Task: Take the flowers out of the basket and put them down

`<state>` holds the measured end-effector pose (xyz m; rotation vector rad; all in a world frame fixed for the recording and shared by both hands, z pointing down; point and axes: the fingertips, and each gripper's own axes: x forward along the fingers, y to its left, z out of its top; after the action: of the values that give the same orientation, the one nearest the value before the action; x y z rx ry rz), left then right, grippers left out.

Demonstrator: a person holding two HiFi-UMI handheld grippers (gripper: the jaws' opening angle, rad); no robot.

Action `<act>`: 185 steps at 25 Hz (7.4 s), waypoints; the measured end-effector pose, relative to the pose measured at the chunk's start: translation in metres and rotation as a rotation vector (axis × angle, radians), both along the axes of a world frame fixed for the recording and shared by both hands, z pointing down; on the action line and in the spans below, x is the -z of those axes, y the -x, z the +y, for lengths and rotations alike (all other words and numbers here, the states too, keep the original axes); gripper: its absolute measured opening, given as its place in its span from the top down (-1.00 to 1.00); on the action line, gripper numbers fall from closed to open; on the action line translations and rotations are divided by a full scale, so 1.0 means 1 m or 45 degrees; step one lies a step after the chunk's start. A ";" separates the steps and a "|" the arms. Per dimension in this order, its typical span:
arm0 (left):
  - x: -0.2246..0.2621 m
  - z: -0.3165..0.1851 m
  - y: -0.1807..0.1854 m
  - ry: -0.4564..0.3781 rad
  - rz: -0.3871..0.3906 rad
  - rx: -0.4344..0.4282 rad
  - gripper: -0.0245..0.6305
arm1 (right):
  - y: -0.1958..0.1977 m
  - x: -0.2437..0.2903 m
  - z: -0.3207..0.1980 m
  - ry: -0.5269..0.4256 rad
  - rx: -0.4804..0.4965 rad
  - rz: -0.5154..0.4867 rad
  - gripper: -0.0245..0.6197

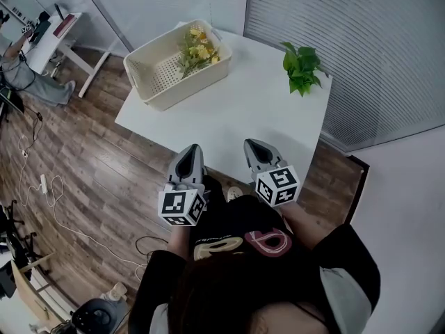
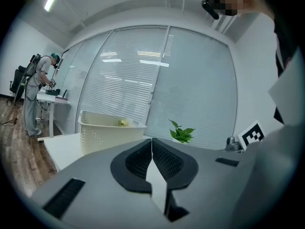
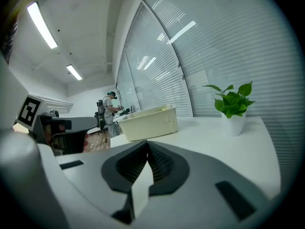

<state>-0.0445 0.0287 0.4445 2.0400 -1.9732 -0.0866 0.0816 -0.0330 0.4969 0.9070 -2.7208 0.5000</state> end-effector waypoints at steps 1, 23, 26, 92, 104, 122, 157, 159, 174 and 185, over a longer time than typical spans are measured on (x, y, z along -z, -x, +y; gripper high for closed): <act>0.001 -0.005 0.003 -0.001 -0.002 -0.008 0.87 | 0.002 0.000 -0.003 0.002 -0.011 0.003 0.89; -0.012 -0.122 0.104 0.158 -0.011 -0.313 0.87 | 0.102 0.031 -0.094 -0.081 -0.327 0.024 0.89; -0.013 -0.129 0.112 0.166 0.005 -0.343 0.87 | 0.117 0.038 -0.103 -0.104 -0.365 0.033 0.89; -0.197 -0.313 0.182 1.011 -0.308 -0.544 0.39 | 0.045 0.009 -0.209 0.010 -0.660 0.137 0.89; -0.196 -0.314 0.178 0.957 -0.414 -0.589 0.77 | 0.045 0.008 -0.206 0.001 -0.655 0.171 0.89; -0.159 -0.316 0.191 0.845 -0.380 -0.547 0.80 | 0.048 0.010 -0.202 -0.017 -0.625 0.173 0.89; 0.028 -0.288 0.157 0.297 -0.324 -0.459 0.80 | 0.027 0.037 -0.164 -0.110 -0.611 0.100 0.89; 0.035 -0.282 0.150 0.282 -0.323 -0.463 0.80 | 0.023 0.039 -0.160 -0.114 -0.611 0.099 0.89; 0.047 -0.230 0.080 0.226 -0.282 -0.562 0.80 | -0.026 0.060 -0.141 -0.174 -0.708 0.132 0.89; -0.001 -0.197 0.020 0.338 -0.286 -0.728 0.80 | -0.079 0.044 -0.122 -0.145 -0.838 0.211 0.89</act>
<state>-0.0642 -0.1686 0.4454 2.4109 -1.3374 0.5169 0.1609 -0.1555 0.4529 1.7942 -2.2739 0.3548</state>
